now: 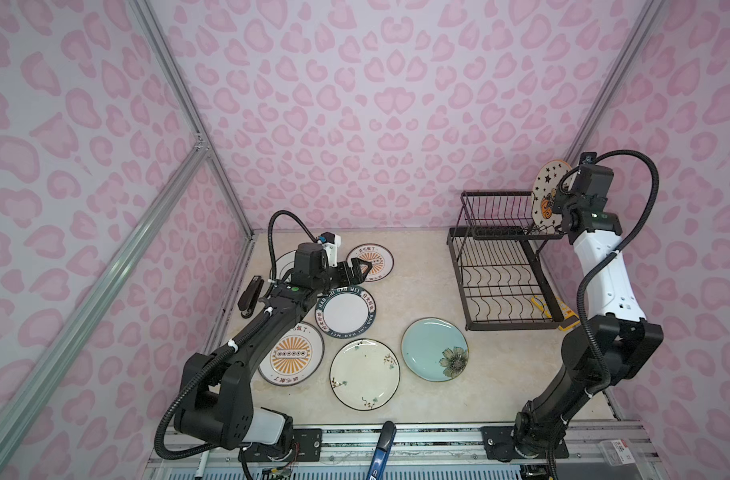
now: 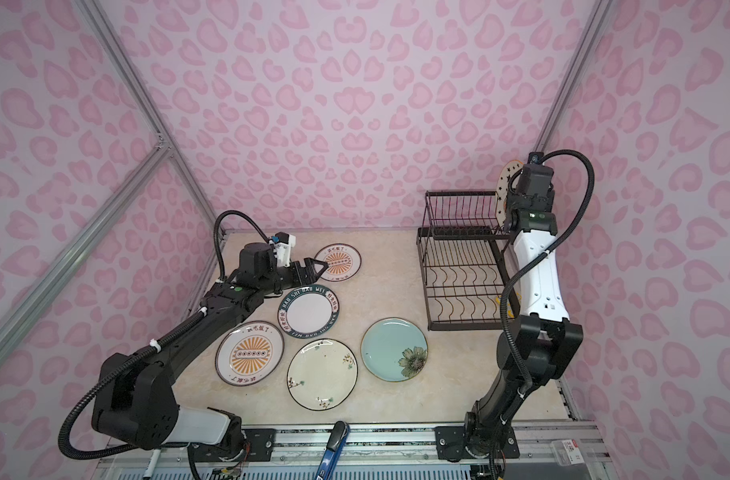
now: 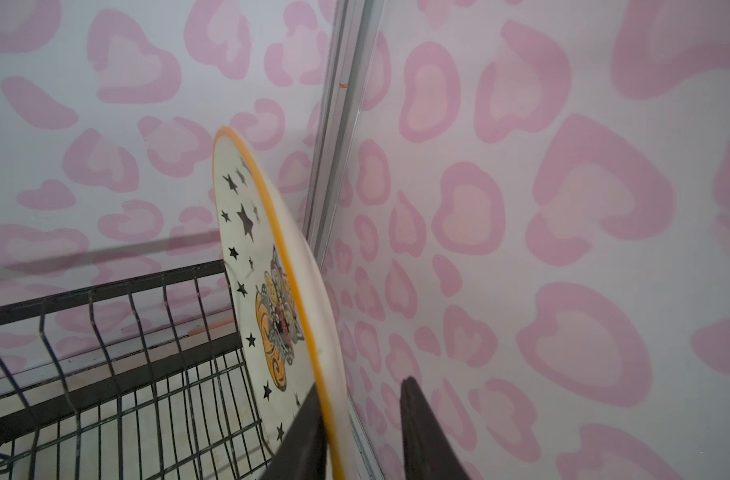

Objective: Load the plates into the dish rack
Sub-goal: 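Open the right gripper to release the plate standing in the rack, then withdraw the right gripper from the rack while the left gripper nears the plates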

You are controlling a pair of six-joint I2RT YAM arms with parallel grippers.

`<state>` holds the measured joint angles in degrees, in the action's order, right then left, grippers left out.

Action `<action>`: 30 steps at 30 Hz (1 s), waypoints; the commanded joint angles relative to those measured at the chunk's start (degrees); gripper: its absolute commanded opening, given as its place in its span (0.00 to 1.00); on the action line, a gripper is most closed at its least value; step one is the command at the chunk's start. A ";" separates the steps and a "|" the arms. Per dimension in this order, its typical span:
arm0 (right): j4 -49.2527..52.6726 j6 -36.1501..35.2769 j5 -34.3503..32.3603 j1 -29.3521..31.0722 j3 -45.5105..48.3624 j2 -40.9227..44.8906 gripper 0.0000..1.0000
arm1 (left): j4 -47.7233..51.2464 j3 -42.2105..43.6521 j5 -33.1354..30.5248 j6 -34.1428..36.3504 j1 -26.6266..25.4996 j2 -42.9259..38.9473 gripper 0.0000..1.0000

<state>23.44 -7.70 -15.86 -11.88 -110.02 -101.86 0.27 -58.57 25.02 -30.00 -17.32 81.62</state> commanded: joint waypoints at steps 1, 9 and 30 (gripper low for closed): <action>-1.63 1.20 0.68 -0.07 0.30 0.34 0.29 | -0.80 0.22 -0.49 0.82 0.01 -0.85 0.97; -1.78 2.72 3.82 -0.22 1.95 2.54 0.33 | -1.24 1.08 -1.67 0.97 0.00 -2.07 0.97; -18.94 16.67 13.81 5.63 36.68 22.79 0.49 | 2.74 -3.78 -5.50 2.33 0.08 -4.72 0.97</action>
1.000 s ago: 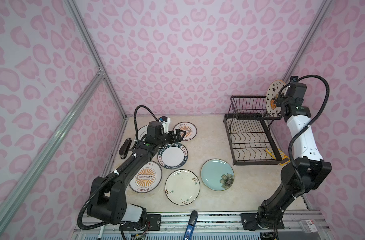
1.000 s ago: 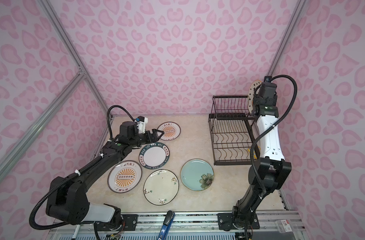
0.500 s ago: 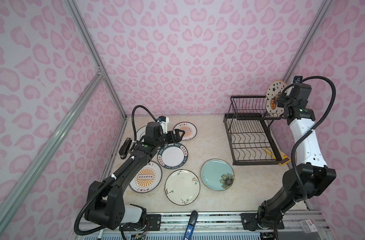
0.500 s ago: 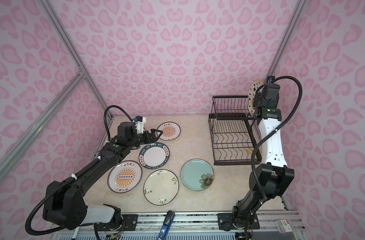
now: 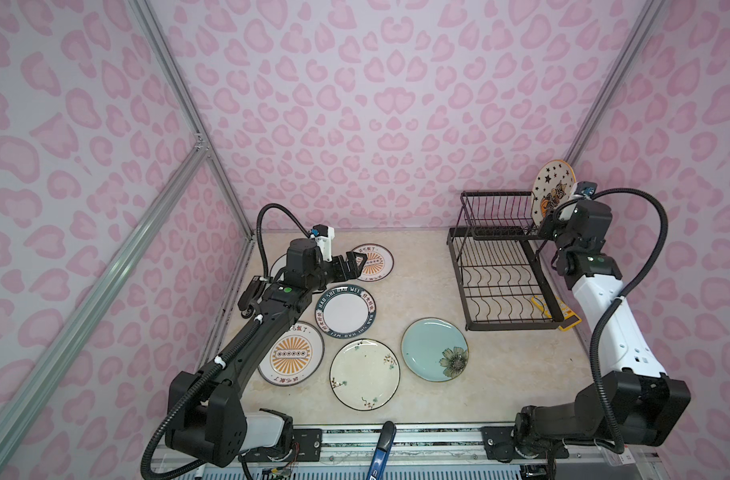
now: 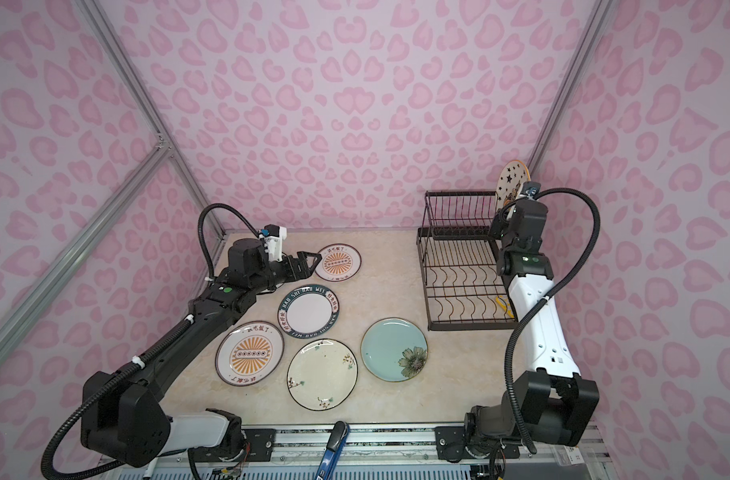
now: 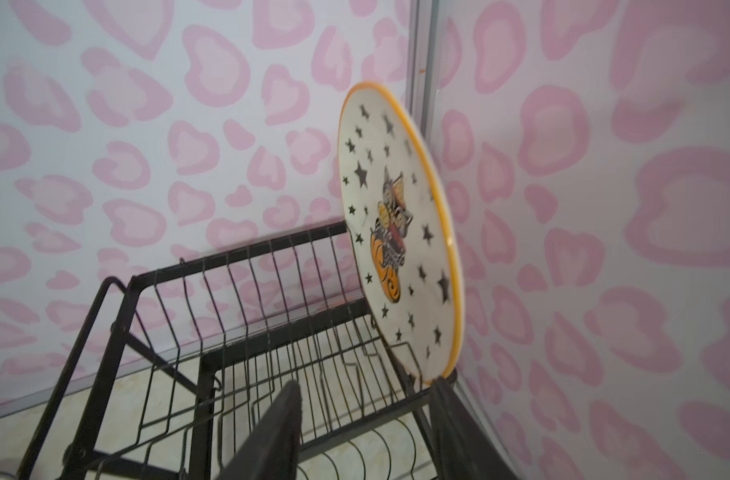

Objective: Load the plates into the dish rack
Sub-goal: 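Withdraw the right gripper from the rack while the left gripper nears the plates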

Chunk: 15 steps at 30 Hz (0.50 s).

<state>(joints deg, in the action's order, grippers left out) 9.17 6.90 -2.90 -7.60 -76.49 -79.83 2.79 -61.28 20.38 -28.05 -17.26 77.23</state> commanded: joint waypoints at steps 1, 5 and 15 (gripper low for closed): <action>-4.99 2.75 0.78 2.17 4.87 1.21 0.49 | 0.29 -1.37 -0.80 0.24 0.01 -0.17 0.97; -6.90 4.66 1.49 5.80 12.23 3.41 0.49 | -0.20 -1.70 -0.86 -0.83 0.03 0.66 0.97; -16.99 8.06 1.16 20.59 27.88 8.33 0.49 | -3.50 -1.87 -0.68 -3.76 0.03 4.83 0.97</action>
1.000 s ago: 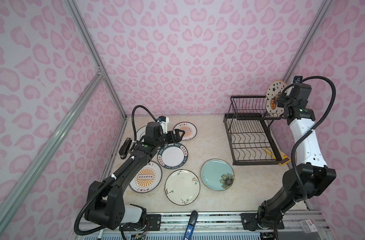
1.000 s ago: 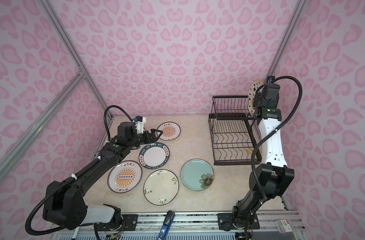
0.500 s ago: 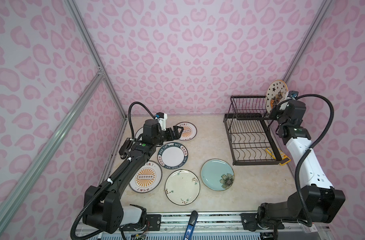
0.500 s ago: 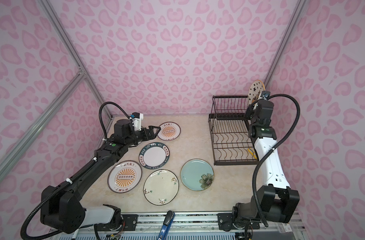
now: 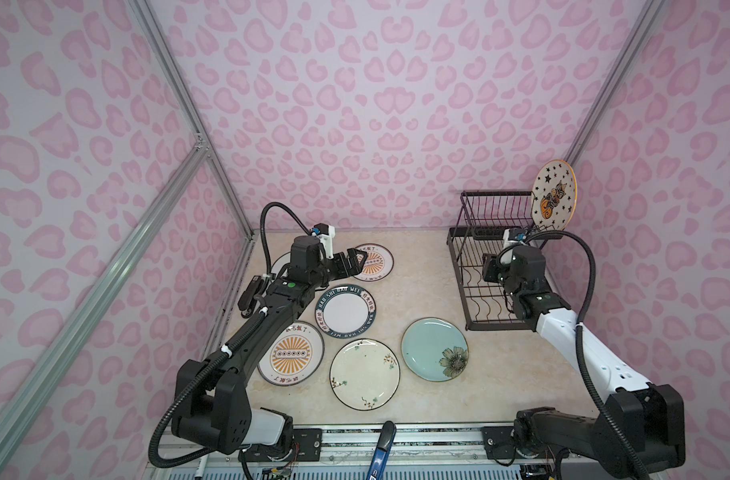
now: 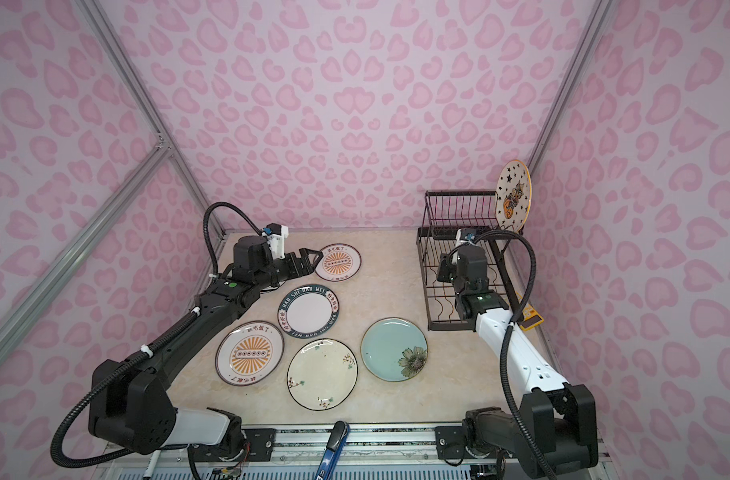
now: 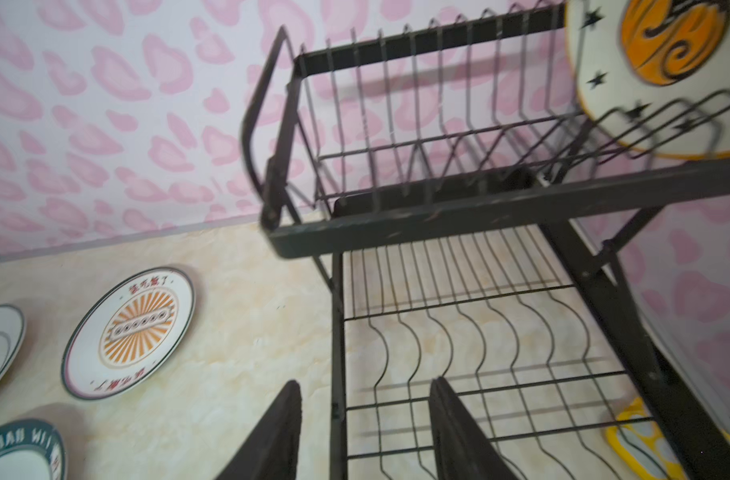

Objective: Load the plates into the dish rack
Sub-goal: 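Withdraw the right gripper from the rack while the left gripper nears the plates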

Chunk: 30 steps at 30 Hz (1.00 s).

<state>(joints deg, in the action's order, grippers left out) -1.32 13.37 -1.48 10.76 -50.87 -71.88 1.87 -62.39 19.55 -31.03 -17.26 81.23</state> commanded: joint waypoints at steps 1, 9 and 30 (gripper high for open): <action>-8.24 1.93 0.25 3.59 3.58 0.38 0.49 | -2.57 -0.92 -0.04 -0.79 0.01 1.14 0.97; -14.18 2.87 1.51 12.67 5.40 -5.27 0.50 | 4.86 -0.90 -7.48 -2.43 1.02 1.65 0.97; -14.92 5.45 4.61 15.19 2.34 -17.56 0.50 | 13.23 7.05 3.31 4.54 -6.47 5.49 0.97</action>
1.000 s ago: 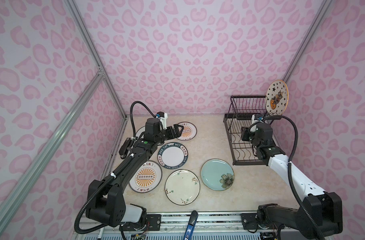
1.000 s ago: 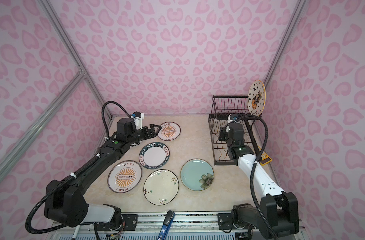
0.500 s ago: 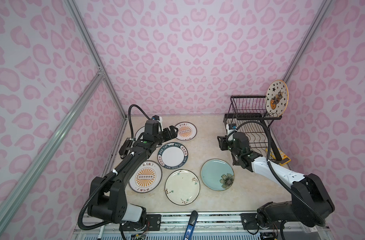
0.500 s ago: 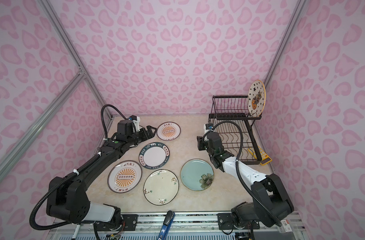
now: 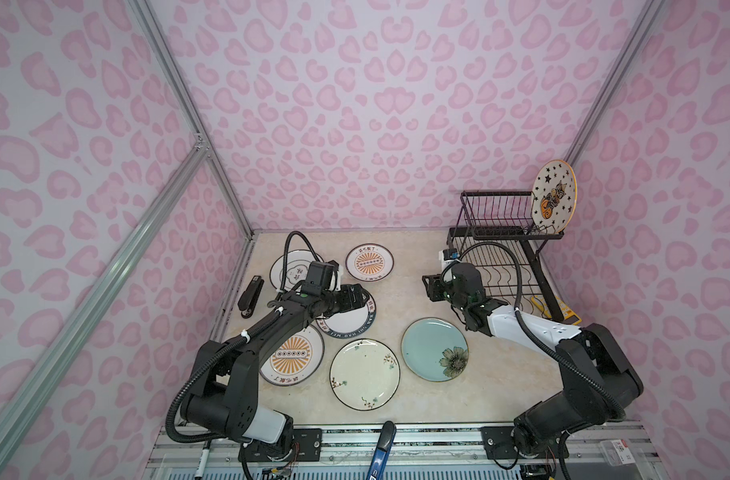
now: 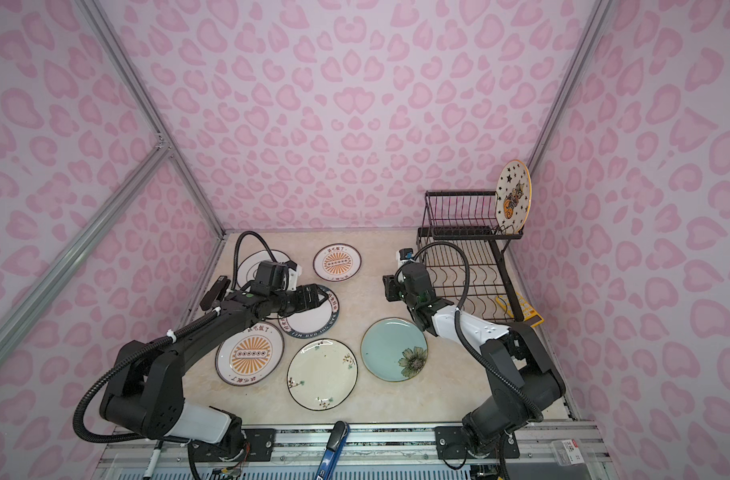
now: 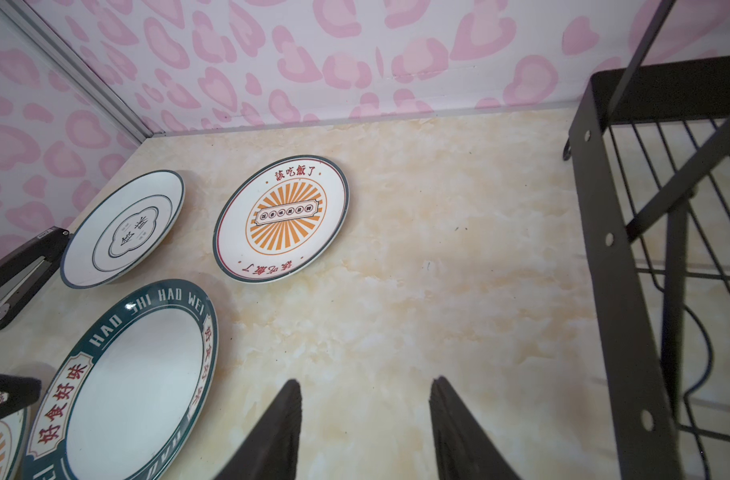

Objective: Load the plates into the dish rack
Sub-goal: 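Withdraw the right gripper from the rack while the left gripper nears the plates, then reach the left gripper to the pale green flower plate while the right hovers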

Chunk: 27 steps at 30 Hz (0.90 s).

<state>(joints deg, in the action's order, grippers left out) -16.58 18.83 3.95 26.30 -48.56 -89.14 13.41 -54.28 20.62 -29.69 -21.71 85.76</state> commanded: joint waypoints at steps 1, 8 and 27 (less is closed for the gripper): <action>0.52 0.15 -1.08 -0.58 -0.05 -0.18 0.50 | 1.86 -1.42 2.74 3.41 -3.24 1.71 0.97; 3.15 -0.48 -2.89 -3.02 0.37 2.79 0.50 | 0.99 -1.78 6.26 2.45 -7.73 6.39 0.99; 4.12 -0.20 -2.72 -6.68 2.61 7.67 0.49 | 4.31 -7.27 6.64 2.95 -15.96 15.71 0.72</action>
<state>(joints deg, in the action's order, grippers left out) -12.10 18.41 1.50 19.66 -46.30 -81.76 15.81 -60.47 28.08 -27.99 -37.28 100.47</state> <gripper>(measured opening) 0.492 0.717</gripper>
